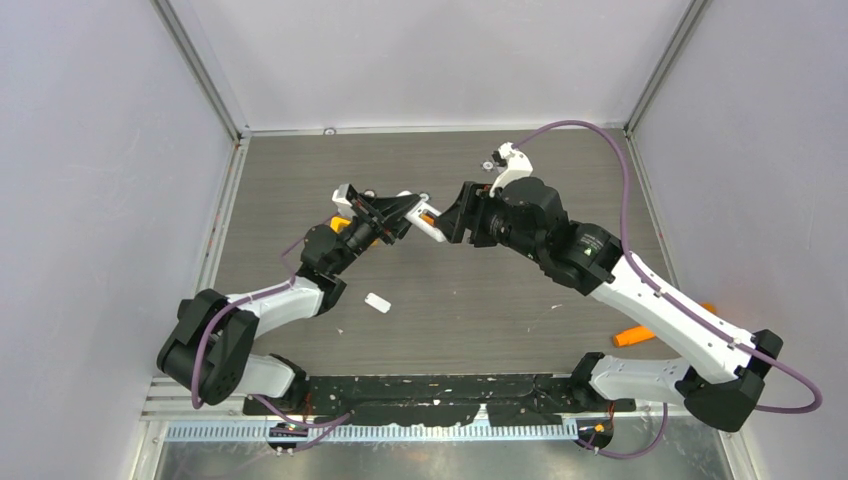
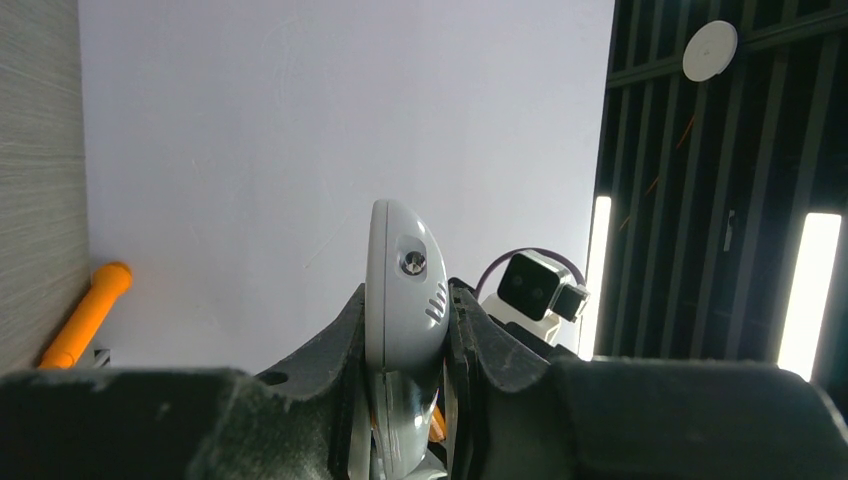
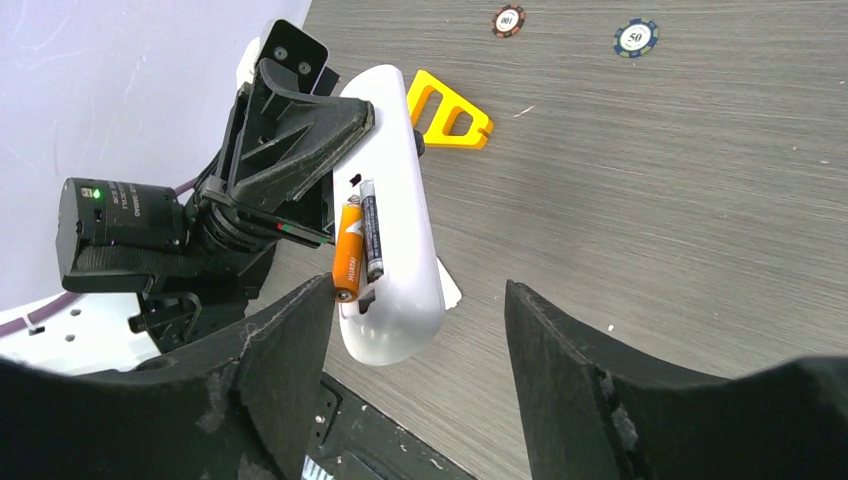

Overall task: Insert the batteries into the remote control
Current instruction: Load the battery into the remote control.

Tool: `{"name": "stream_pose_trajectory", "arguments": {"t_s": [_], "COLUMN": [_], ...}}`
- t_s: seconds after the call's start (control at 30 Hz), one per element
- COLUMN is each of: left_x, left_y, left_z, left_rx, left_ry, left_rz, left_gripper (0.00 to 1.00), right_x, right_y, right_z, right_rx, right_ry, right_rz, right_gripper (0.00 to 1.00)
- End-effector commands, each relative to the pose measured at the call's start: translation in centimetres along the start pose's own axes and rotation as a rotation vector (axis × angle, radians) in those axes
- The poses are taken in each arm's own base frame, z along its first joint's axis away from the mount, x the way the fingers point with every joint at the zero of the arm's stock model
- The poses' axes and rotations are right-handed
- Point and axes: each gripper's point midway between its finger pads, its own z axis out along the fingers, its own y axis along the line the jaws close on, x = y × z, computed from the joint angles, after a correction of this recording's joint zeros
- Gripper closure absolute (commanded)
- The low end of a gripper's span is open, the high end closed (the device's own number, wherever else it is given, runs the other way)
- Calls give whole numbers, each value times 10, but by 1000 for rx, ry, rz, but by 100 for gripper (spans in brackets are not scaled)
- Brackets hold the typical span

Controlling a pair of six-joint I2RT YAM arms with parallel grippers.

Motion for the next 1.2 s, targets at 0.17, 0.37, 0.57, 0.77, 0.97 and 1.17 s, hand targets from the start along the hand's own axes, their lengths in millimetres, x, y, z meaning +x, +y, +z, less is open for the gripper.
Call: {"name": "stream_pose_trajectory", "arguments": {"t_s": [0.17,0.37,0.57,0.77,0.97,1.17], "left_x": [14,14,15,15,15,14], "left_y": [-37,-37,-38,-34,-33,-27], "left_z": [1,2,1,1,0,-1], "left_rx": [124,124,128,119,119,108], "left_ry": [42,46,50,51,50,44], "left_rz": [33,32,30,21,35,95], "left_gripper": [100,100,100,100,100,100], "right_x": [-3,2,7,12,13,2], "right_y": [7,5,1,-2,-2,4], "right_z": [12,17,22,28,29,16], "right_rx": [-34,-29,-22,-22,-33,-90], "right_ry": [-3,17,33,53,59,1], "right_rz": [34,32,36,46,58,80], "right_gripper": [40,42,49,54,54,21]}}
